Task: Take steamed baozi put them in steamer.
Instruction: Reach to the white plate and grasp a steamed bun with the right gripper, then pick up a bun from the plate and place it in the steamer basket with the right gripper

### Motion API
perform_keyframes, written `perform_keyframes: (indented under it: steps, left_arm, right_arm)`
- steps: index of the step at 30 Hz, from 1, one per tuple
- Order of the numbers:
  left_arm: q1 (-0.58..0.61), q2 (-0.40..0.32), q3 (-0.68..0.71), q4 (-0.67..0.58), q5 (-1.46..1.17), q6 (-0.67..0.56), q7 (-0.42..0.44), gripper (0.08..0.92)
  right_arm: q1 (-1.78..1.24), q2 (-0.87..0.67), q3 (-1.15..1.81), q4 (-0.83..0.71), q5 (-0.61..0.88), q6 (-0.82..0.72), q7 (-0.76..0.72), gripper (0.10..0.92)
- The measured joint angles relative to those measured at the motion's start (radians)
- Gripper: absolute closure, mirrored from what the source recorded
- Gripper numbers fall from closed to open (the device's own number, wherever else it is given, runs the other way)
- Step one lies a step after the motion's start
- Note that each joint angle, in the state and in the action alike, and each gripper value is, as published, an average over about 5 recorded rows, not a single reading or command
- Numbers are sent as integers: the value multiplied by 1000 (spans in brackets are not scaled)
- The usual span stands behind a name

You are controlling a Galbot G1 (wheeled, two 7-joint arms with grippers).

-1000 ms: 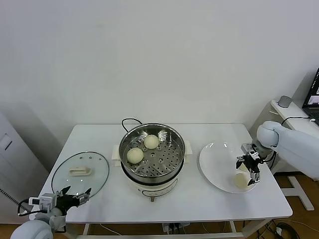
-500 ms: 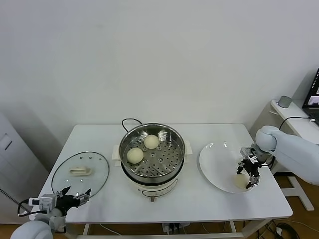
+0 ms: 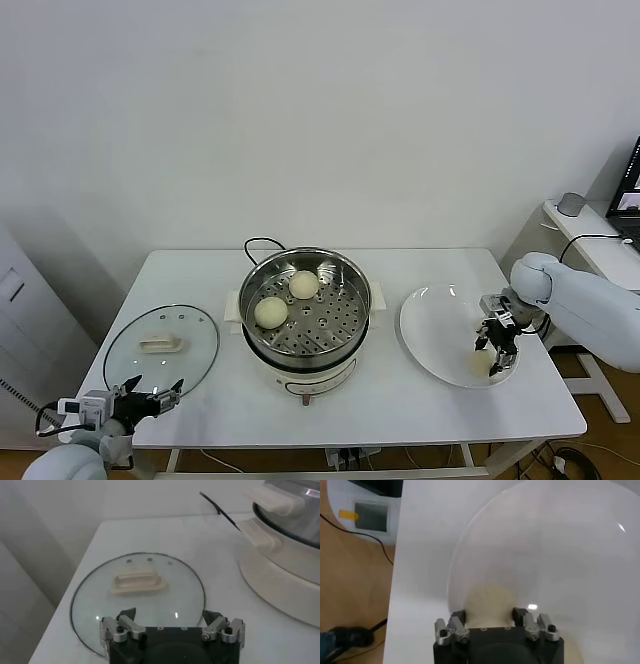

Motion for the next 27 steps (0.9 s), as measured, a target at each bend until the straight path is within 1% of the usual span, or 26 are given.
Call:
perform_keyframes:
  steps: [7,12,20,27]
  left_arm:
    - [-2,-3,0,-3,4,3,-3,177]
    - [-8,-3,1,0,5,6,-6,177]
    - [-13,-3,4,-1,6,7,-10,177]
    - [-7,-3,8,-3,6,4,-14,177]
  right_arm:
    - [105,-15,-62,59,39,9,-11,499]
    - [224,1,-98,105,77,51,-16,499]
    - [384,80,-105,134,153,171,4,499]
    - [449,167,-85,157,172,311,40,499]
